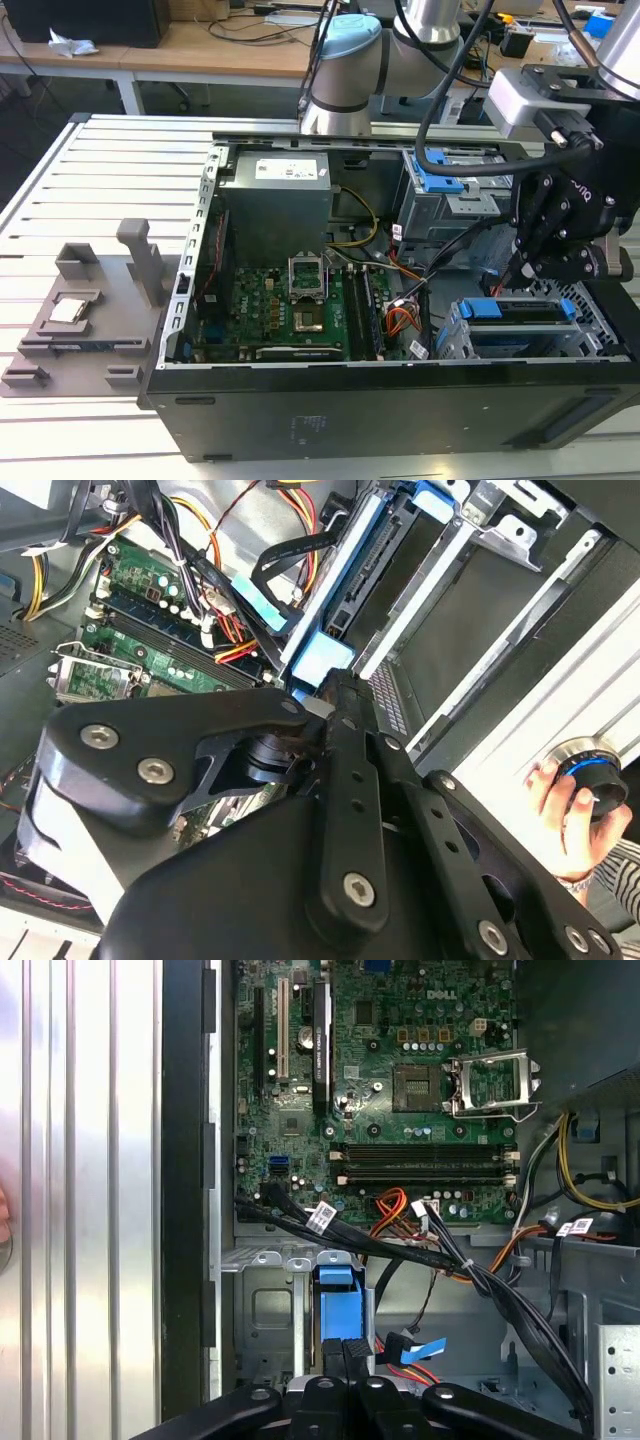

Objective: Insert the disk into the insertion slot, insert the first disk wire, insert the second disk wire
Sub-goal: 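Insert the disk into the insertion slot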

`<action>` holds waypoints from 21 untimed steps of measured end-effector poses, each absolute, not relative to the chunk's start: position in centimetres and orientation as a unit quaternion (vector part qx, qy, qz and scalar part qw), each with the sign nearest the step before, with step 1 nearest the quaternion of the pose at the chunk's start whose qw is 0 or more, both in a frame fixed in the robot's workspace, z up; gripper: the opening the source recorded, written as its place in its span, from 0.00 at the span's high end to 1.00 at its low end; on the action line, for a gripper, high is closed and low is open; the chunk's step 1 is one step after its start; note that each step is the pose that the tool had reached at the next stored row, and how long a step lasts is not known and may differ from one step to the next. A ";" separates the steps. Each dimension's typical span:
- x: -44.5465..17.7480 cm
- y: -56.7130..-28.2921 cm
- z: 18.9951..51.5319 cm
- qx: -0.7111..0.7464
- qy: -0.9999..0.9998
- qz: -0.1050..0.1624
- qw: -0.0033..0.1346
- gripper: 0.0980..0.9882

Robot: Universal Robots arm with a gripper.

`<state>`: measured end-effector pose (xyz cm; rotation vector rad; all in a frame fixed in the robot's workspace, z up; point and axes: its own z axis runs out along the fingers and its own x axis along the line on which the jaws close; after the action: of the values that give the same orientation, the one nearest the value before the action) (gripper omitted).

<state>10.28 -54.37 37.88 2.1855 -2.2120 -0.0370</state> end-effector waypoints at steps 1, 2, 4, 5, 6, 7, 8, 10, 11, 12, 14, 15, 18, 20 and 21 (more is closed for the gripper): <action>10.4 -54.4 37.9 0.703 -0.711 -0.012 0.016 0.99; 10.6 -54.3 37.9 0.703 -0.711 -0.012 0.016 0.99; 11.2 -54.2 37.9 0.703 -0.711 -0.012 0.016 0.99; 11.4 -54.1 37.9 0.703 -0.711 -0.012 0.016 0.99; 11.8 -54.1 37.9 0.703 -0.711 -0.011 0.017 0.99; 11.9 -54.1 37.8 0.703 -0.711 -0.011 0.017 0.99; 12.0 -54.1 37.7 0.703 -0.711 -0.011 0.017 0.99; 12.1 -54.1 37.6 0.703 -0.711 -0.011 0.017 0.99; 12.2 -54.1 37.5 0.703 -0.711 -0.011 0.017 0.99; 12.2 -54.1 37.4 0.703 -0.711 -0.011 0.017 0.99; 12.3 -54.1 37.2 0.703 -0.711 -0.011 0.017 0.99; 12.4 -54.1 37.1 0.703 -0.711 -0.011 0.017 0.99; 12.5 -54.1 36.6 0.703 -0.711 -0.011 0.017 0.99; 12.7 -54.1 36.3 0.703 -0.711 -0.011 0.017 0.99; 12.8 -54.1 36.2 0.703 -0.711 -0.011 0.017 0.99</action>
<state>12.77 -54.09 36.24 2.1843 -2.2106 -0.0343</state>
